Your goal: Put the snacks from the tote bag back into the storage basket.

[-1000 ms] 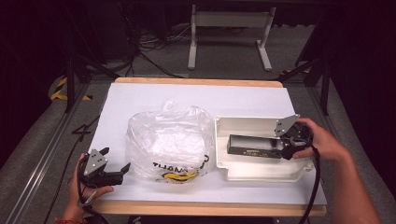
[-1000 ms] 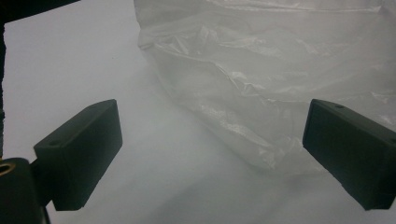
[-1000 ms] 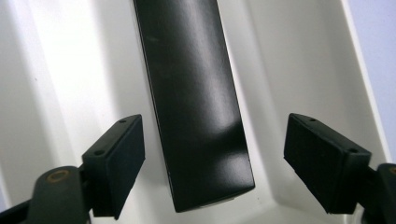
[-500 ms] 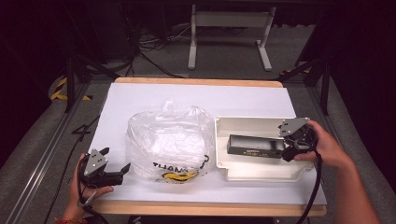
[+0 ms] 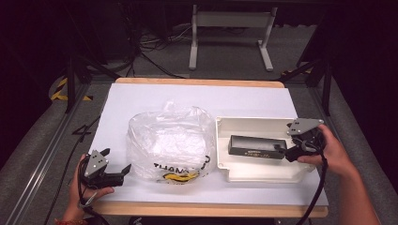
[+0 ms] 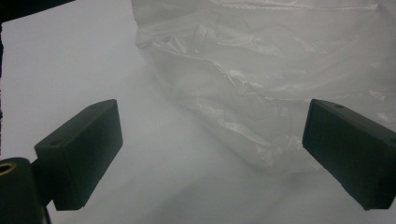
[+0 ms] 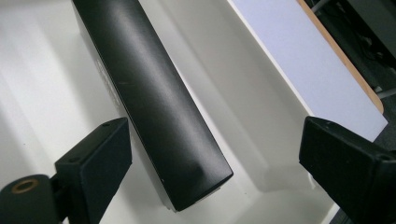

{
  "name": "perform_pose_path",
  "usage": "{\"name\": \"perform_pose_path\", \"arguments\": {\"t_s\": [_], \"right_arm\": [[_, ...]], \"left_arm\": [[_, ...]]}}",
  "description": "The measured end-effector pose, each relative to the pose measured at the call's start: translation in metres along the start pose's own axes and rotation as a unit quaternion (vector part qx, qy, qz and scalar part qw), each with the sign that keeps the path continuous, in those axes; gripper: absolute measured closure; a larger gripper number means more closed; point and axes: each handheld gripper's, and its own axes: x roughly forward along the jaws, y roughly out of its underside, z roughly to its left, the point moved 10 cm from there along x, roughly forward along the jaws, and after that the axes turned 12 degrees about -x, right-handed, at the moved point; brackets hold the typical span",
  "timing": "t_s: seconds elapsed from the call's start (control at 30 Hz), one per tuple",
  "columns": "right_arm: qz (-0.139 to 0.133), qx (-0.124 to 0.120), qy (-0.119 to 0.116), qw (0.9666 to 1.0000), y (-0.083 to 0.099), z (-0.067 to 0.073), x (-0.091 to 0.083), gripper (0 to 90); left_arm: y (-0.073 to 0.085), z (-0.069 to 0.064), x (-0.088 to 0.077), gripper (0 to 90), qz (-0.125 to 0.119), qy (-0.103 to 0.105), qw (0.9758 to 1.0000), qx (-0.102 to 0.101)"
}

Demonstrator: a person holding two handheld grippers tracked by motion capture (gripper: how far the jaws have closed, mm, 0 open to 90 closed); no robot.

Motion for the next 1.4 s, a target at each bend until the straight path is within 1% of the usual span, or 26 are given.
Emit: {"name": "perform_pose_path", "arguments": {"t_s": [0.17,0.23,0.3,0.37,0.63,0.7,0.73,0.8,0.83,0.9,0.93,1.03,1.17,1.3,1.37,1.4], "right_arm": [[-0.005,0.015,0.015,0.9998,0.005,0.0,-0.005,8.7],[-0.009,0.027,0.018,0.9994,0.007,0.0,-0.007,8.7],[-0.02,0.043,0.021,0.9987,0.007,0.0,-0.009,9.0],[-0.021,0.05,0.025,0.9982,0.008,0.001,-0.011,8.7],[-0.026,0.056,0.044,0.9971,0.016,0.005,-0.02,8.1],[-0.028,0.059,0.046,0.9968,0.017,0.005,-0.02,8.0],[-0.03,0.066,0.05,0.9961,0.019,0.005,-0.021,7.8],[-0.03,0.067,0.053,0.9959,0.02,0.005,-0.022,7.7],[-0.033,0.073,0.054,0.9953,0.022,0.006,-0.023,7.7],[-0.033,0.073,0.057,0.9952,0.023,0.006,-0.023,7.7],[-0.033,0.077,0.062,0.9945,0.025,0.007,-0.024,7.7],[-0.037,0.083,0.065,0.9938,0.028,0.008,-0.025,7.5],[-0.053,0.103,0.059,0.9916,0.032,0.013,-0.027,7.7],[-0.055,0.114,0.071,0.9894,0.037,0.014,-0.029,6.9],[-0.056,0.12,0.083,0.9877,0.041,0.015,-0.03,6.3],[-0.058,0.122,0.085,0.9872,0.043,0.016,-0.03,6.0]], "left_arm": [[0.0,0.0,0.0,5.8,0.0,0.0,1.0,0.0],[0.0,0.0,0.0,5.8,-0.001,0.0,1.0,0.0],[0.0,0.0,0.0,5.8,0.0,0.0,1.0,0.0],[0.0,0.0,0.0,5.8,0.0,0.0,1.0,0.0],[0.0,-0.001,0.0,5.8,0.0,0.001,1.0,-0.001],[0.0,0.0,0.0,5.8,0.0,0.0,1.0,0.0],[0.0,0.0,0.0,5.8,0.0,0.0,1.0,0.0],[0.0,-0.001,0.0,5.8,0.0,0.001,1.0,-0.002],[0.0,0.0,0.0,5.8,0.0,0.001,1.0,-0.001],[0.0,-0.001,0.0,5.8,0.0,0.001,1.0,-0.001],[0.0,-0.001,0.0,5.8,0.001,0.001,1.0,-0.001],[0.0,-0.001,0.0,5.8,0.0,0.0,1.0,0.0],[0.001,0.0,0.0,5.8,0.002,0.001,1.0,0.0],[0.001,-0.001,0.0,5.8,0.002,0.0,1.0,0.0],[0.001,-0.001,0.0,5.8,0.001,0.001,1.0,0.0],[0.001,-0.001,0.0,5.8,0.002,0.001,1.0,0.0]]}}
